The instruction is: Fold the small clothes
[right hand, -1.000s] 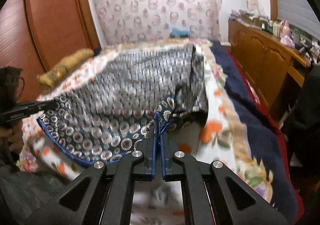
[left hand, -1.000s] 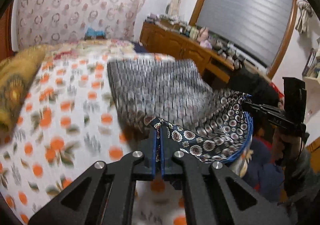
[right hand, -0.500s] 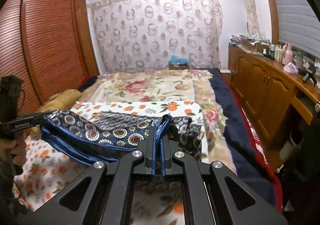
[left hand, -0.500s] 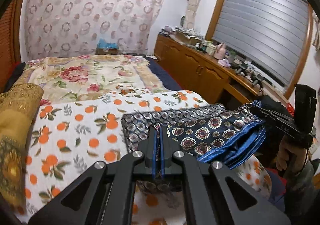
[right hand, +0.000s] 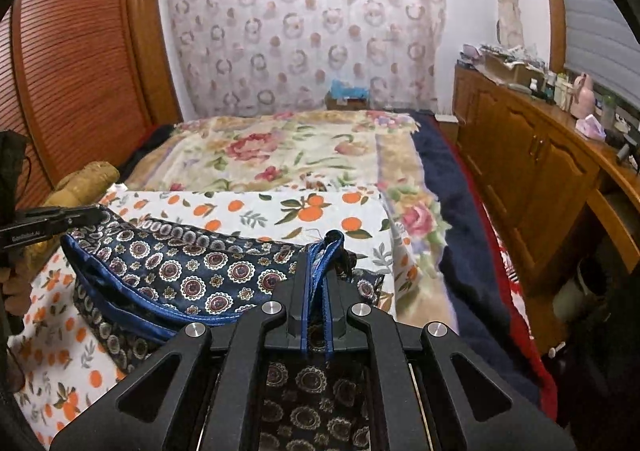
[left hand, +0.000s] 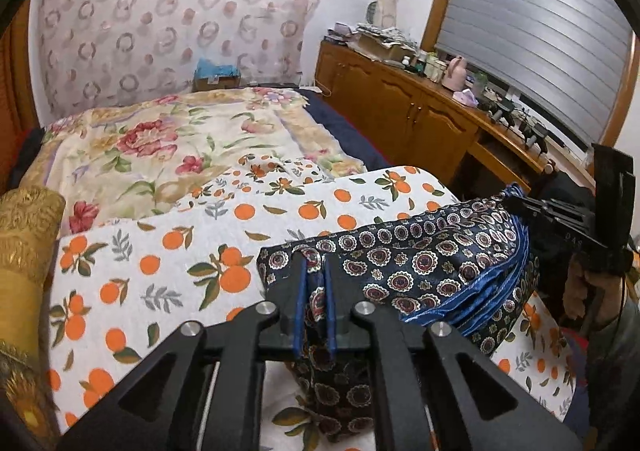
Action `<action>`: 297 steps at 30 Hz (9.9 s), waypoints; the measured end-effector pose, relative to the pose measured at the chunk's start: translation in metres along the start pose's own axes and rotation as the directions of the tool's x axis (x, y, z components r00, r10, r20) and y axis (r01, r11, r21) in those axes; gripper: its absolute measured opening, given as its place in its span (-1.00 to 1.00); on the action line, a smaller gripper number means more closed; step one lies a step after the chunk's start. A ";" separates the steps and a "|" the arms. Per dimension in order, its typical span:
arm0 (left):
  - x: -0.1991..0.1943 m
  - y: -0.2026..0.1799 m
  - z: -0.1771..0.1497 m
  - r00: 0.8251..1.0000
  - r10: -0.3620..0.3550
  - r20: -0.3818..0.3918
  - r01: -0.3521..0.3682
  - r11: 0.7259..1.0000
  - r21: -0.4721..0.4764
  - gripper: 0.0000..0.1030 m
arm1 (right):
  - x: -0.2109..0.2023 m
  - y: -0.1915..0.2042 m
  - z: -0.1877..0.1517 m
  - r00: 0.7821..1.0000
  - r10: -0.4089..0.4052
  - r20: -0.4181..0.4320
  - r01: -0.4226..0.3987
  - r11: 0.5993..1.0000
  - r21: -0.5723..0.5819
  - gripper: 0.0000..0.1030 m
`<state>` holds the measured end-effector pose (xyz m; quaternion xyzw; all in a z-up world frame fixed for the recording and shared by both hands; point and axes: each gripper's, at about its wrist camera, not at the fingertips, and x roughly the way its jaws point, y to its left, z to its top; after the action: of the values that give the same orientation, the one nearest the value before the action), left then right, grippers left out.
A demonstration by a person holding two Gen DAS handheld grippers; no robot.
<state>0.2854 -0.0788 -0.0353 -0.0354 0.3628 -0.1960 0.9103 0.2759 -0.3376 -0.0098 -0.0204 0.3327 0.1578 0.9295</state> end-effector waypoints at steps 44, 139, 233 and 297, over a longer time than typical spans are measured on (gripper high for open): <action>0.072 0.038 -0.001 0.982 -0.041 -0.186 0.027 0.997 -0.075 0.05 | 0.056 -0.038 -0.004 0.990 -0.010 -0.144 0.009 1.000 -0.004 0.02; -0.210 0.223 -0.118 0.898 0.361 0.250 -0.234 0.875 -0.423 -0.95 | 0.105 0.363 0.167 0.896 0.444 -0.021 -0.393 0.768 -0.506 -0.88; -0.203 0.034 -0.135 0.880 0.433 0.196 -0.403 0.898 -0.176 0.16 | -0.052 0.251 -0.014 0.970 0.194 0.150 -0.166 0.970 -0.180 0.58; -0.243 -0.026 -0.104 0.855 0.411 0.316 -0.398 0.911 -0.109 0.16 | -0.143 0.183 -0.022 0.949 -0.009 0.315 0.022 0.999 -0.039 0.62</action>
<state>0.0465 -0.0017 0.0508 -0.0088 0.2072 0.0158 0.9781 0.1019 -0.2066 0.0744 -0.0172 0.1765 0.1588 0.9712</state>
